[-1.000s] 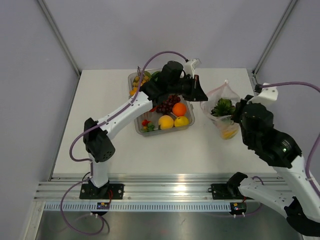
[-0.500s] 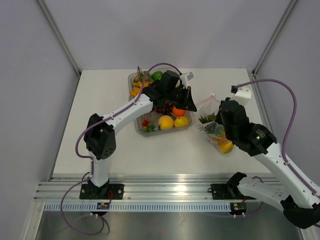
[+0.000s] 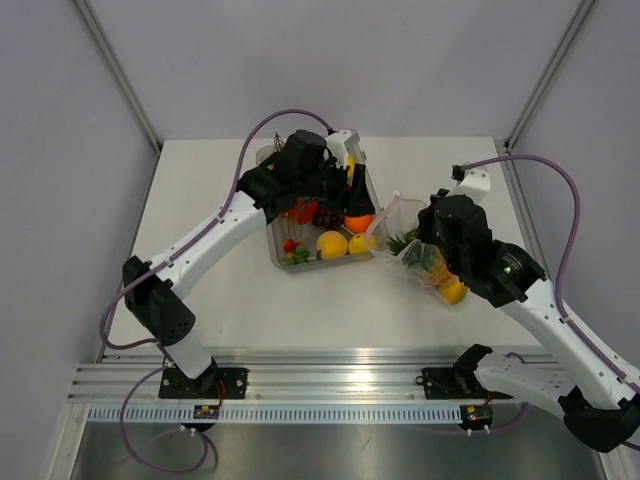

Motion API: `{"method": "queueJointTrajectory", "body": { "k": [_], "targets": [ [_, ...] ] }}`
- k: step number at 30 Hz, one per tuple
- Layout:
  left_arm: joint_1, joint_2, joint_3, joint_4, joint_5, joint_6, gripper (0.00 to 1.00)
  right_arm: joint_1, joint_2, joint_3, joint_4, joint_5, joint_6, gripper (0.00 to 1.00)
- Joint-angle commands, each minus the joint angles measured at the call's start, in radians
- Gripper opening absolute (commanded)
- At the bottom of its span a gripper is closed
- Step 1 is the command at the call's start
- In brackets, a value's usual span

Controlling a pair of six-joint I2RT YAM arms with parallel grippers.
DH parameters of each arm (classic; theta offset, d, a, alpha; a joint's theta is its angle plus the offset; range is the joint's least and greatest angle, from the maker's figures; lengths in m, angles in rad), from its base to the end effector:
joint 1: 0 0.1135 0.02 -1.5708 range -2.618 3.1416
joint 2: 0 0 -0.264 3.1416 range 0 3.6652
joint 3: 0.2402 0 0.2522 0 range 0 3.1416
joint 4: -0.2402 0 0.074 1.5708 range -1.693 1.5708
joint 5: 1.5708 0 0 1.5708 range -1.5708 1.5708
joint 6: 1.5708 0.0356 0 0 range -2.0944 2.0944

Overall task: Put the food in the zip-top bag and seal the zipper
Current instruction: Adjust the zipper food storage bag at the center of the board.

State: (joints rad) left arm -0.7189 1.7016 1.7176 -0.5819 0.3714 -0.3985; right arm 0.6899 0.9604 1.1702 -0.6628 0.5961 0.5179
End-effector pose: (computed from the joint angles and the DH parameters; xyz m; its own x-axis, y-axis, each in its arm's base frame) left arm 0.2841 -0.2658 0.3817 -0.6994 0.1316 -0.7025 0.6215 0.5973 -0.5069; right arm 0.1583 0.1047 0.3942 -0.3613 0.2330 -0.9029 0.0478 0.9716 0.2316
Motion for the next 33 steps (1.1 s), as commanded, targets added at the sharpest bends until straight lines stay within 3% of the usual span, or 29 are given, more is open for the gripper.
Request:
{"method": "queueJointTrajectory", "body": {
  "k": [1, 7, 12, 15, 17, 27, 33],
  "targets": [
    [0.044, -0.097, -0.047, -0.045, -0.117, 0.044, 0.72, -0.003, 0.011, 0.029, 0.086, -0.044, 0.033, 0.0],
    [0.121, -0.086, -0.104, -0.12, -0.218, 0.016, 0.67, -0.003, 0.009, 0.04, 0.08, -0.05, 0.045, 0.0],
    [0.121, -0.001, -0.138, -0.104, -0.203, -0.011, 0.72, -0.003, 0.012, 0.049, 0.069, -0.053, 0.047, 0.0],
    [0.116, 0.03, -0.162, -0.061, -0.177, -0.034, 0.68, -0.003, 0.015, 0.055, 0.063, -0.058, 0.05, 0.0],
    [0.09, 0.046, -0.167, -0.042, -0.169, -0.039, 0.63, -0.001, 0.012, 0.054, 0.06, -0.058, 0.05, 0.0],
    [-0.004, 0.202, -0.061, -0.018, -0.253, -0.092, 0.67, -0.003, 0.008, 0.057, 0.058, -0.07, 0.053, 0.0],
    [-0.028, 0.283, -0.007, -0.009, -0.299, -0.114, 0.63, -0.001, -0.005, 0.054, 0.052, -0.068, 0.05, 0.0]
  ]
}}
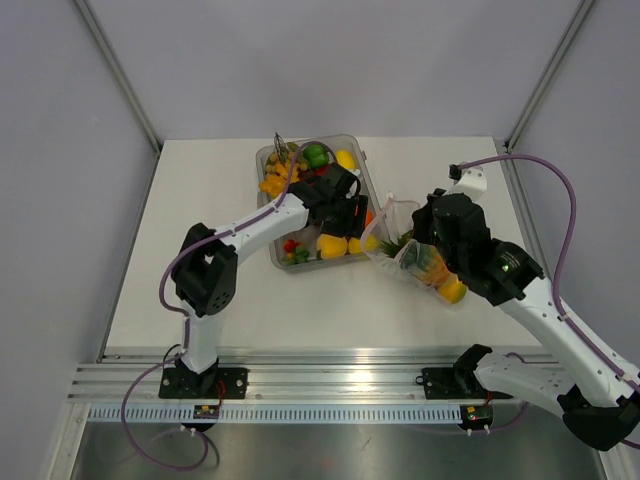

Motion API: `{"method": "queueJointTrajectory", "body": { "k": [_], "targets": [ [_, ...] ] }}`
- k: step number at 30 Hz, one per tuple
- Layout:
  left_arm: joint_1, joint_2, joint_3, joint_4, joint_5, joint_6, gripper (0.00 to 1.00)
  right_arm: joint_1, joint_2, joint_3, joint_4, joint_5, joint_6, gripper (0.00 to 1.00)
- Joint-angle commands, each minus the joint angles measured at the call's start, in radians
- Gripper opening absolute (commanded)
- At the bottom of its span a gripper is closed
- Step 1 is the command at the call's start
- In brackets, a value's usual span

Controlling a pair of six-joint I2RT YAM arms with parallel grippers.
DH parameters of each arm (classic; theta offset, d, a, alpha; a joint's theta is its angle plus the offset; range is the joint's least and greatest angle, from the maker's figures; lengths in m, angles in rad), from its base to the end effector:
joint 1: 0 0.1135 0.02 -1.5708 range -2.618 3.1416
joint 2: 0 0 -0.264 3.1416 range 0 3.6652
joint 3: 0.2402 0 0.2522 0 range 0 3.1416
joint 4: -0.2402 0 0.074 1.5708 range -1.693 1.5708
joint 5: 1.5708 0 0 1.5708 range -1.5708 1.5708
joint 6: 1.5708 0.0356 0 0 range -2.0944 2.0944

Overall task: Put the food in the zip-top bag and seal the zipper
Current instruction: Adjust the zipper food storage bag at the center of the board, then pick up the fake fruit from the bin.

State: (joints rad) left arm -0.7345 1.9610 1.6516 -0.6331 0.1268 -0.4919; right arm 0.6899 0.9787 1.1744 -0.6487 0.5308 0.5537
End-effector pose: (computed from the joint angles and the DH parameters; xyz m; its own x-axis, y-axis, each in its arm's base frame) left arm 0.3208 -0.2957 0.2518 -0.8693 0.1538 -0.4698 0.3511 0.8611 -0.3678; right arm 0.1622 0.1105 0.3932 -0.3911 0.2652 -0.8813 0.0093 0.9587 0.2844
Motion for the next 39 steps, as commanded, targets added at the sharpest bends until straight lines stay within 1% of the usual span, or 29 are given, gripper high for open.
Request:
{"method": "queueJointTrajectory", "body": {
  "k": [1, 4, 6, 9, 13, 14, 17, 20, 24, 26, 27, 28, 30, 33, 34, 37, 38, 39],
  "targets": [
    [-0.016, 0.033, 0.072, 0.039, -0.065, -0.022, 0.63, -0.001, -0.025, 0.05, 0.04, -0.003, 0.014, 0.0],
    [-0.026, 0.064, 0.086, 0.029, -0.095, -0.027, 0.69, -0.003, -0.029, 0.048, 0.038, -0.003, 0.012, 0.0],
    [-0.031, 0.076, 0.085, 0.033, -0.111, -0.03, 0.69, -0.003, -0.028, 0.05, 0.038, -0.005, 0.009, 0.0],
    [-0.037, 0.084, 0.08, 0.038, -0.124, -0.033, 0.66, -0.003, -0.029, 0.051, 0.037, -0.005, 0.008, 0.0],
    [-0.046, 0.093, 0.083, 0.044, -0.122, -0.031, 0.65, -0.003, -0.031, 0.051, 0.035, -0.006, 0.011, 0.0],
    [-0.051, 0.096, 0.088, 0.046, -0.15, -0.031, 0.62, -0.003, -0.029, 0.051, 0.035, -0.008, 0.011, 0.0],
    [-0.051, 0.108, 0.091, 0.05, -0.153, -0.027, 0.58, -0.003, -0.034, 0.05, 0.035, -0.009, 0.012, 0.0],
    [-0.052, 0.113, 0.091, 0.061, -0.162, -0.019, 0.57, -0.003, -0.037, 0.048, 0.035, -0.011, 0.015, 0.0],
    [-0.051, 0.11, 0.094, 0.064, -0.174, -0.01, 0.66, -0.001, -0.043, 0.045, 0.035, -0.018, 0.022, 0.0],
    [-0.052, 0.104, 0.089, 0.075, -0.177, -0.01, 0.66, -0.004, -0.043, 0.045, 0.037, -0.022, 0.023, 0.0],
    [-0.052, 0.104, 0.088, 0.078, -0.179, -0.01, 0.65, -0.003, -0.043, 0.044, 0.037, -0.022, 0.025, 0.0],
    [-0.052, 0.105, 0.086, 0.084, -0.179, -0.011, 0.6, -0.003, -0.044, 0.045, 0.037, -0.025, 0.025, 0.0],
    [-0.052, 0.111, 0.088, 0.088, -0.171, -0.013, 0.57, -0.003, -0.043, 0.042, 0.037, -0.029, 0.026, 0.0],
    [-0.051, 0.121, 0.086, 0.095, -0.161, -0.016, 0.47, -0.003, -0.046, 0.044, 0.035, -0.031, 0.029, 0.0],
    [-0.052, 0.121, 0.085, 0.096, -0.156, -0.016, 0.37, -0.003, -0.048, 0.042, 0.037, -0.032, 0.031, 0.0],
    [-0.051, 0.105, 0.082, 0.084, -0.162, -0.016, 0.22, -0.003, -0.052, 0.044, 0.032, -0.032, 0.032, 0.0],
    [-0.052, 0.098, 0.074, 0.082, -0.167, -0.014, 0.16, -0.003, -0.057, 0.042, 0.032, -0.032, 0.032, 0.0],
    [-0.051, 0.085, 0.07, 0.079, -0.171, -0.014, 0.13, -0.001, -0.058, 0.042, 0.029, -0.031, 0.034, 0.0]
  ]
}}
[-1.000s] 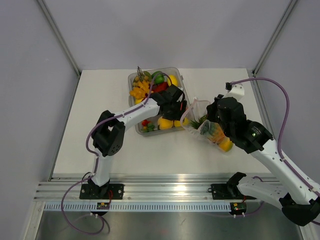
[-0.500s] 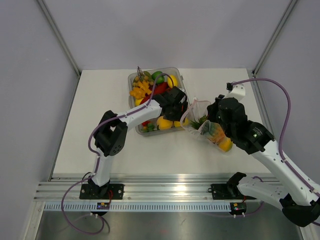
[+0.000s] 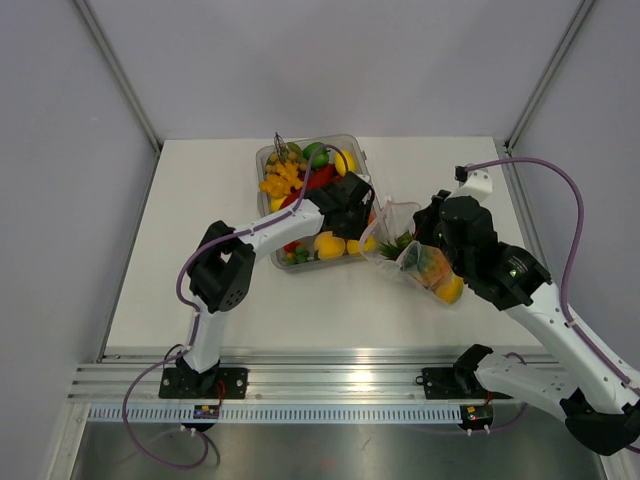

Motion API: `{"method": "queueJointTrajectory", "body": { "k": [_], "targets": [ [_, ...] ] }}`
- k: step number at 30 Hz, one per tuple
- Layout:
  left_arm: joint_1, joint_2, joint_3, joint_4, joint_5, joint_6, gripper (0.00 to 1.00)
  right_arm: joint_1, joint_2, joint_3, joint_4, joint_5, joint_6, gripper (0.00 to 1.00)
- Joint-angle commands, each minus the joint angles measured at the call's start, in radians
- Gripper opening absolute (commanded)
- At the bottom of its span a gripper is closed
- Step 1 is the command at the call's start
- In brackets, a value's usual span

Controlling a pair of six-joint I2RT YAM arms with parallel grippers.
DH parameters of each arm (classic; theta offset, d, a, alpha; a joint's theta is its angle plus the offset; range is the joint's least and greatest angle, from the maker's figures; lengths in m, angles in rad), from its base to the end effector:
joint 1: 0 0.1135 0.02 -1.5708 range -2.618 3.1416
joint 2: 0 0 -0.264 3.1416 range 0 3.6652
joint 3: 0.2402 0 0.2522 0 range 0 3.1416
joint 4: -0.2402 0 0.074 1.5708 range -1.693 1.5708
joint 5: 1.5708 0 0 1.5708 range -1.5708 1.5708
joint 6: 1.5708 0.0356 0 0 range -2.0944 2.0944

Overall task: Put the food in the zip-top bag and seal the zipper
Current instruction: Pick up the fake fruit from the bin.

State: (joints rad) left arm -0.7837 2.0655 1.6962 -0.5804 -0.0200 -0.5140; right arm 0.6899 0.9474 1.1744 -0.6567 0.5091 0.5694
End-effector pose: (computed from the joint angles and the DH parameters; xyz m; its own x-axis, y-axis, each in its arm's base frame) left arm 0.3258 -0.3237 0.2243 -0.8445 0.1477 -0.5147 0.3242 0.9061 -0.2720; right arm 0.1550 0.1054 0.3977 -0.3860 0.2918 -0.8751 -0.0070 0.9477 0.3191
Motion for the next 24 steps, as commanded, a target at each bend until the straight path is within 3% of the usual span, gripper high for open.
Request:
{"method": "queueJointTrajectory", "body": {
  "k": [1, 5, 15, 24],
  "targets": [
    [-0.003, -0.048, 0.022, 0.016, -0.043, 0.009, 0.11, -0.003, -0.029, 0.044, 0.034, -0.009, 0.018, 0.0],
    [0.0, -0.142, 0.02, -0.038, -0.092, 0.009, 0.0, -0.003, -0.036, 0.041, 0.026, -0.007, 0.02, 0.0],
    [0.032, -0.372, 0.088, -0.162, -0.192, 0.011, 0.0, -0.003, -0.03, 0.028, 0.034, -0.017, 0.024, 0.0],
    [0.023, -0.508, 0.073, -0.063, 0.084, 0.014, 0.0, -0.003, -0.021, 0.028, 0.046, -0.02, 0.027, 0.0]
  ]
}}
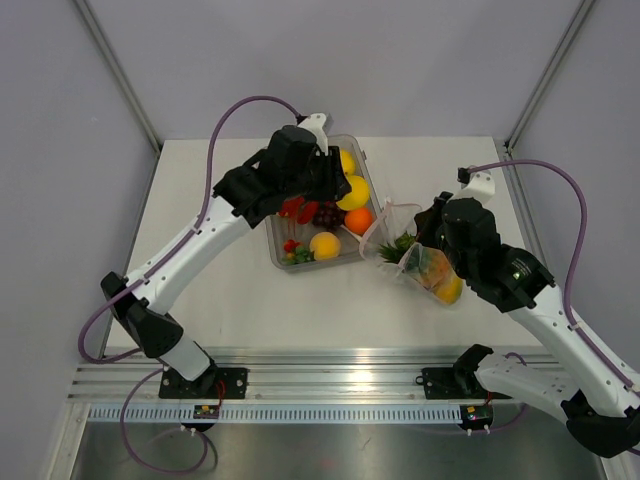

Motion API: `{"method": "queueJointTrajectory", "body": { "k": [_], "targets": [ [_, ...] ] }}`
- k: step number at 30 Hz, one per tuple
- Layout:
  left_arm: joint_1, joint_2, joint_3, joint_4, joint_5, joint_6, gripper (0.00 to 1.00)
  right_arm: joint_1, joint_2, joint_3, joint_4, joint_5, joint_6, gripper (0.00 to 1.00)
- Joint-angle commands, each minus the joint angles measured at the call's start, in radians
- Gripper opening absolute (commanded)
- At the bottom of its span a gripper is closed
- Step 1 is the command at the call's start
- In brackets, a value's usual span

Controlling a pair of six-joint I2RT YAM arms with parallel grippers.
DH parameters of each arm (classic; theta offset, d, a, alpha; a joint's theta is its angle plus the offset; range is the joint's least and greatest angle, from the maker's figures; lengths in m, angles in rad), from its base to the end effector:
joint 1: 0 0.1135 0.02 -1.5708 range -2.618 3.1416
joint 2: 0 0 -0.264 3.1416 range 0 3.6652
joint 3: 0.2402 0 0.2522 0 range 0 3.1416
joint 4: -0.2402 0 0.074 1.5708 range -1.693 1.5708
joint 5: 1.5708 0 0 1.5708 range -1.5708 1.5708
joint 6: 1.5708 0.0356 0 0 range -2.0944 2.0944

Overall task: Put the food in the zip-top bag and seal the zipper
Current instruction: Pick up the fake fruit from the bin, then place the fake fruit in the zipper food storage bag.

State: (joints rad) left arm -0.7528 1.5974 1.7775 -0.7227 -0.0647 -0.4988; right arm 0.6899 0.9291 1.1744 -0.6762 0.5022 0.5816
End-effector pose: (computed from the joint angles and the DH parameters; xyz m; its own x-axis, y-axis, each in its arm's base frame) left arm 0.2578 -0.2383 0.4238 -0.6380 -0.0565 -0.7680 0.3834 0.8416 -0.3803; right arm 0.1502 0.1017 0.3987 -0.3903 0.3022 -0.8697 -0.0073 0.9435 0.3312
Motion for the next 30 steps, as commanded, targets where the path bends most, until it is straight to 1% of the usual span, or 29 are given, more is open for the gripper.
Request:
{"method": "queueJointTrajectory", "body": {
  "k": [1, 4, 5, 7, 14, 21, 25, 28, 30],
  "targets": [
    [-0.014, -0.062, -0.019, 0.097, 0.178, -0.016, 0.0, -0.003, -0.003, 0.028, 0.066, -0.013, 0.017, 0.0],
    [-0.034, -0.1, -0.076, 0.183, 0.268, -0.05, 0.0, -0.003, 0.0, 0.03, 0.066, -0.014, 0.017, 0.0],
    [-0.04, -0.105, -0.088, 0.195, 0.279, -0.055, 0.0, -0.003, 0.002, 0.03, 0.064, -0.014, 0.017, 0.0],
    [-0.06, -0.106, -0.092, 0.207, 0.299, -0.058, 0.0, -0.003, 0.002, 0.033, 0.064, -0.016, 0.018, 0.0],
    [-0.075, -0.084, -0.125, 0.241, 0.382, -0.093, 0.0, -0.003, 0.001, 0.041, 0.056, -0.013, 0.018, 0.0],
    [-0.098, -0.001, -0.113, 0.301, 0.387, -0.118, 0.0, -0.003, 0.007, 0.053, 0.06, -0.021, 0.02, 0.0],
    [-0.108, 0.064, -0.063, 0.307, 0.379, -0.118, 0.0, -0.001, 0.005, 0.059, 0.058, -0.03, 0.023, 0.0],
    [-0.121, 0.099, -0.046, 0.298, 0.332, -0.109, 0.0, -0.003, 0.002, 0.065, 0.056, -0.033, 0.023, 0.0],
    [-0.126, 0.11, -0.052, 0.321, 0.297, -0.118, 0.0, -0.001, 0.001, 0.067, 0.061, -0.04, 0.024, 0.0]
  ]
}}
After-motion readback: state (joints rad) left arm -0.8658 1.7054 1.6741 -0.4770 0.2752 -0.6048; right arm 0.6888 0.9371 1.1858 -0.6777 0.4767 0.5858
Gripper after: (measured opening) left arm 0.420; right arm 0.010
